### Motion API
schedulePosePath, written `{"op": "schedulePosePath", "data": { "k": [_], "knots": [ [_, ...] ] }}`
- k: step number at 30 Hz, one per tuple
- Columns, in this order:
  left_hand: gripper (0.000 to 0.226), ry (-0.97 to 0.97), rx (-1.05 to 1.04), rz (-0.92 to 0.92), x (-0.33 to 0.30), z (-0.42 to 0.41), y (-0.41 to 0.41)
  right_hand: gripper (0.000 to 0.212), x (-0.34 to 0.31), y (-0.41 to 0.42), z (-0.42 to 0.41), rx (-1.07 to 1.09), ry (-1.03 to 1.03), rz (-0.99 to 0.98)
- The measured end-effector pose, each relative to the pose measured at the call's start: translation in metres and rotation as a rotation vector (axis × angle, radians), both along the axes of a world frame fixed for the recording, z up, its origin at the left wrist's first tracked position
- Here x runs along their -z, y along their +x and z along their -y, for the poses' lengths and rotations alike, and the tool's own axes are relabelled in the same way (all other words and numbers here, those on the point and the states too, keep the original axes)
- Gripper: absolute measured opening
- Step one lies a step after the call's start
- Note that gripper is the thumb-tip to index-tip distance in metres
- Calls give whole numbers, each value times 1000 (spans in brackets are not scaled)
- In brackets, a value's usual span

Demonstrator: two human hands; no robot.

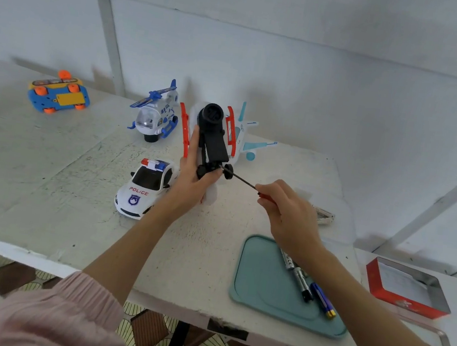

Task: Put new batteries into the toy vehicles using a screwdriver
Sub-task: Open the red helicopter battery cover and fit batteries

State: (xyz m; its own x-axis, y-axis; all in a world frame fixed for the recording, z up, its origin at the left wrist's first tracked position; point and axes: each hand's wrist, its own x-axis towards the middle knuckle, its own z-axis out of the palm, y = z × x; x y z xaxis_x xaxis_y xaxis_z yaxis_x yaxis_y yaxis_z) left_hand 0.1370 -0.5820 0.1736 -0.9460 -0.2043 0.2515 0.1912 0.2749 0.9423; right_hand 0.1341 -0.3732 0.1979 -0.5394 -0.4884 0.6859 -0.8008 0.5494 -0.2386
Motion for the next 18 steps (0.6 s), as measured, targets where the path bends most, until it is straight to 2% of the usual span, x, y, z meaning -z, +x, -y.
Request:
{"op": "schedulePosePath", "data": {
  "k": [8,18],
  "knots": [
    [75,-41,-47,-80,4,-6,-3,23,-7,-4,-4,35,-92,-60],
    [70,-79,-56,-100,7,-7,-2,13,-28,-4,9,81,-163,-37]
  ]
}}
